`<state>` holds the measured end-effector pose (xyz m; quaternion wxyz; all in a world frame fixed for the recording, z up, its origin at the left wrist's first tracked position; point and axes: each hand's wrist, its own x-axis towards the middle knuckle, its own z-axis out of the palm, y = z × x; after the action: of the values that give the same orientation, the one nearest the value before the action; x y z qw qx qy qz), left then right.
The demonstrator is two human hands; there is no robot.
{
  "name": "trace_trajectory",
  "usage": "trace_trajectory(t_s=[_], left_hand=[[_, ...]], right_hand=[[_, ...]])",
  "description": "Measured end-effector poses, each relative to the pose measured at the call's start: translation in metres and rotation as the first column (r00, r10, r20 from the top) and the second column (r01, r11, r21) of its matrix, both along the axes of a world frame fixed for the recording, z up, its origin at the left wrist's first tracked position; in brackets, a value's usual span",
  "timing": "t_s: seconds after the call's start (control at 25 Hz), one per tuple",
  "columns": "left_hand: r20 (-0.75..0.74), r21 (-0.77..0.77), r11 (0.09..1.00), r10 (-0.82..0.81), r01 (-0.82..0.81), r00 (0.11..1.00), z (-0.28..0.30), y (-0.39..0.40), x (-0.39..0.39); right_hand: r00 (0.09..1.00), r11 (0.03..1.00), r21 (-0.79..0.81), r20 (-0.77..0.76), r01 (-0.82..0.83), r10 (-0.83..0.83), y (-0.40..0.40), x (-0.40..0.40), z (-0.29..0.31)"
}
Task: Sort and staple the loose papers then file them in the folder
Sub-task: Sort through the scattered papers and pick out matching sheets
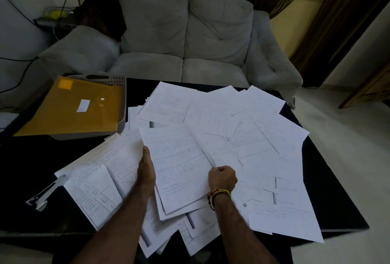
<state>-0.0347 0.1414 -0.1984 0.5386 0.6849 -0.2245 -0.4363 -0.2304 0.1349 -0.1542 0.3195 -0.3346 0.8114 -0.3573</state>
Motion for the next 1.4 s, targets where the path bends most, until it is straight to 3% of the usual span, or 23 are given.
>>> trace_trajectory(t_s=[0.08, 0.2, 0.28, 0.52, 0.68, 0.84, 1.04, 1.16, 1.2, 1.4], left_hand=[[0.014, 0.033, 0.998, -0.062, 0.062, 0.998, 0.025, 0.008, -0.007], [0.28, 0.14, 0.988, -0.097, 0.059, 0.955, 0.03, 0.01, -0.015], [0.324, 0.126, 0.99, -0.108, 0.07, 0.94, 0.028, 0.012, -0.016], [0.337, 0.113, 0.983, -0.172, 0.142, 0.926, 0.026, 0.01, -0.013], [0.293, 0.109, 0.964, -0.264, 0.242, 0.919, 0.021, 0.005, -0.005], [0.282, 0.143, 0.98, -0.172, 0.136, 0.944, 0.013, -0.013, 0.008], [0.656, 0.271, 0.962, -0.22, 0.046, 0.722, 0.009, -0.033, 0.027], [0.823, 0.221, 0.975, -0.193, 0.012, 0.534, 0.0, -0.026, 0.018], [0.841, 0.206, 0.979, -0.184, 0.013, 0.508, -0.002, -0.023, 0.016], [0.815, 0.224, 0.974, -0.2, 0.023, 0.543, -0.001, -0.025, 0.022]], right_hand=[[1.0, 1.0, -0.003, 0.006, 0.002, -0.002, 0.001, 0.001, 0.003], [1.0, 1.0, 0.011, 0.021, -0.015, 0.015, 0.001, 0.0, 0.005], [0.999, 0.999, 0.027, 0.029, -0.038, 0.037, 0.002, -0.003, 0.007], [0.984, 0.977, 0.121, 0.006, -0.177, 0.177, -0.01, -0.015, 0.007], [0.925, 0.977, 0.056, -0.315, -0.206, 0.213, -0.023, -0.012, 0.015], [0.898, 0.946, -0.036, -0.329, -0.323, 0.294, -0.064, 0.021, 0.018], [0.891, 0.926, -0.024, -0.283, -0.376, 0.354, -0.128, 0.083, 0.016], [0.875, 0.917, -0.001, -0.299, -0.399, 0.381, -0.157, 0.114, 0.012], [0.864, 0.912, 0.015, -0.315, -0.41, 0.393, -0.165, 0.124, 0.01], [0.836, 0.909, 0.198, -0.358, -0.366, 0.415, -0.19, 0.168, -0.002]])
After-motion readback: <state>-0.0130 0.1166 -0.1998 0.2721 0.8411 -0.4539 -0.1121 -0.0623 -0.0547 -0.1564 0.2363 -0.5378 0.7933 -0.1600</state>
